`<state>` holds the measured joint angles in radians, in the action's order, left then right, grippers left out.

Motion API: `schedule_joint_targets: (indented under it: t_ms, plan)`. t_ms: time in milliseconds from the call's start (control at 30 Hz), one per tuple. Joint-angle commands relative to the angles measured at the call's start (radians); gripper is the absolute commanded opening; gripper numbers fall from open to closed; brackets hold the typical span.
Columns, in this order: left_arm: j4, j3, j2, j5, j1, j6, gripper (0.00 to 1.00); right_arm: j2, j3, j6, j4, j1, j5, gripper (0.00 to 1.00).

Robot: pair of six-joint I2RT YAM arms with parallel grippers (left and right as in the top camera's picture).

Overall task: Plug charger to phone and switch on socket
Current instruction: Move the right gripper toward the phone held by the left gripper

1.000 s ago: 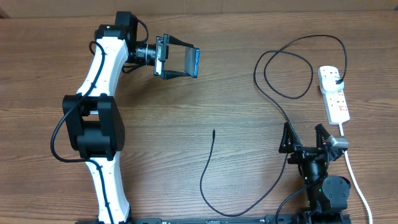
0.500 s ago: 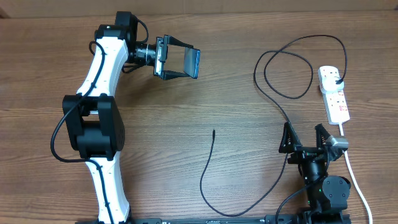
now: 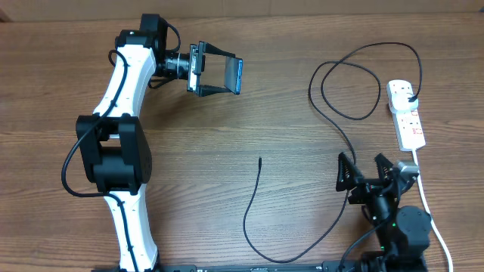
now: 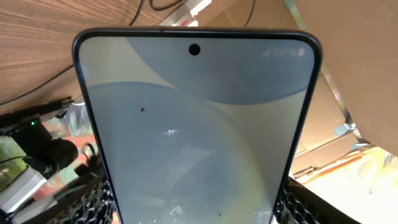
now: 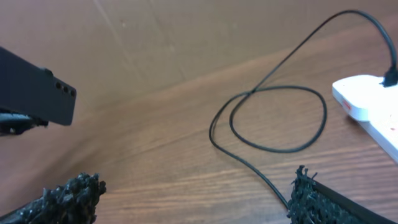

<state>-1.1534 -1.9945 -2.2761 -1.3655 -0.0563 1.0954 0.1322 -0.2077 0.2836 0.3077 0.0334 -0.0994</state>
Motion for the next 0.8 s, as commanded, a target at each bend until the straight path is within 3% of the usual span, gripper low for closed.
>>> schedule_joint_targets:
  t_ms: [0,200,300,400,567,767]
  plan:
    - [0.002,-0.031,0.001,-0.068,-0.002,-0.023,0.04,0.127,-0.178,-0.023,0.044,0.005,0.008,1.00]
    - [0.002,-0.031,0.001,-0.068,-0.004,-0.023,0.04,0.497,-0.537,-0.023,0.242,0.005,-0.141,1.00]
    - [0.002,-0.031,0.001,-0.060,-0.004,-0.023,0.04,0.719,-0.741,-0.022,0.368,0.005,-0.340,1.00]
    - [0.001,-0.031,0.001,-0.060,-0.005,-0.023,0.04,0.899,-0.865,-0.022,0.378,0.005,-0.567,1.00]
    - [0.001,-0.031,0.001,-0.017,-0.015,-0.022,0.04,1.106,-0.887,0.072,0.188,0.005,-0.820,1.00]
    - [0.001,-0.031,0.001,0.077,-0.037,-0.013,0.04,1.240,-0.887,0.053,0.147,0.009,-0.864,1.00]
